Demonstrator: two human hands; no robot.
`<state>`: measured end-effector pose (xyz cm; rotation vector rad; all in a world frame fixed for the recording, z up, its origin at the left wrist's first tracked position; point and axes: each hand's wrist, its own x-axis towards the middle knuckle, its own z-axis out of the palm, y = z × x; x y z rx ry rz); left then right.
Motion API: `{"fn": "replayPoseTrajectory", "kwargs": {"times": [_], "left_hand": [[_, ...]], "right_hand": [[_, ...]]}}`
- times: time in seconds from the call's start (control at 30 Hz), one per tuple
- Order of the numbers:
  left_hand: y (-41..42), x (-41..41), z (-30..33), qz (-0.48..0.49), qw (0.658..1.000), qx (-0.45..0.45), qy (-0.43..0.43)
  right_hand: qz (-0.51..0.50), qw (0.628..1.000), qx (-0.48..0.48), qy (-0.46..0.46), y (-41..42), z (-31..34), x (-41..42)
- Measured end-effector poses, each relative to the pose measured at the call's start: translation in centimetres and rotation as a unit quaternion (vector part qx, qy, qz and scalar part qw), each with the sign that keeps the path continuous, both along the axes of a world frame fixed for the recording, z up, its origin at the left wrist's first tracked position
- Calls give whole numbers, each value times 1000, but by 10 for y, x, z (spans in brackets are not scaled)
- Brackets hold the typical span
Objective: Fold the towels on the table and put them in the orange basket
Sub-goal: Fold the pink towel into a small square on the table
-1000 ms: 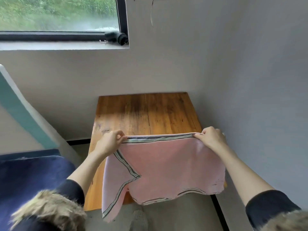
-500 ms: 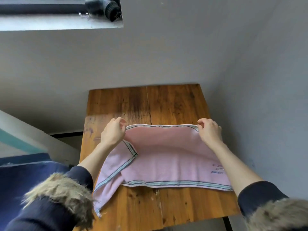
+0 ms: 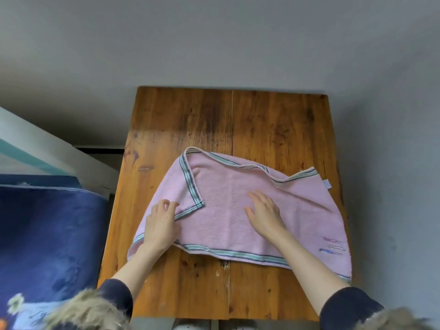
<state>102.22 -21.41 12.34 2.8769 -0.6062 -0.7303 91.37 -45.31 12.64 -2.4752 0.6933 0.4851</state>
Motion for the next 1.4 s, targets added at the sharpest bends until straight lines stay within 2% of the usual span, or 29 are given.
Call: {"fn": "replayPoseTrajectory", "kwargs": {"times": [0.17,0.23,0.37,0.43,0.63,0.73,0.8,0.93,1.03,1.1,1.27,1.4], "left_hand": [[29,5,-17,-84,992,-78,-61],[38,11,-16,-79,991,-102,-44],[50,44,-8,60,969,-235,46],[59,69,0,101,956,-265,72],[94,151,18,218,937,-274,18],[99,178,14,260,934,-244,11],[96,179,7,212,955,-210,-8],[80,141,-17,-25,990,-137,15],[64,129,-37,-150,987,-46,39],[52,138,-46,-213,976,-18,45],[38,174,-61,-251,966,7,56],[45,181,-72,-269,963,15,32]], "right_hand": [[61,997,-3,39,49,-24,16],[78,995,-17,66,68,-27,17],[80,990,-38,106,94,-30,21],[68,988,-54,126,97,-32,20],[58,980,-84,169,107,-32,18],[41,981,-79,172,111,-29,23],[25,983,-77,167,114,-29,30],[33,984,-83,152,123,-31,49],[53,984,-87,148,126,-36,69],[67,983,-97,143,121,-39,87],[58,987,-115,95,90,-48,144],[52,986,-136,82,61,-56,166]]}}
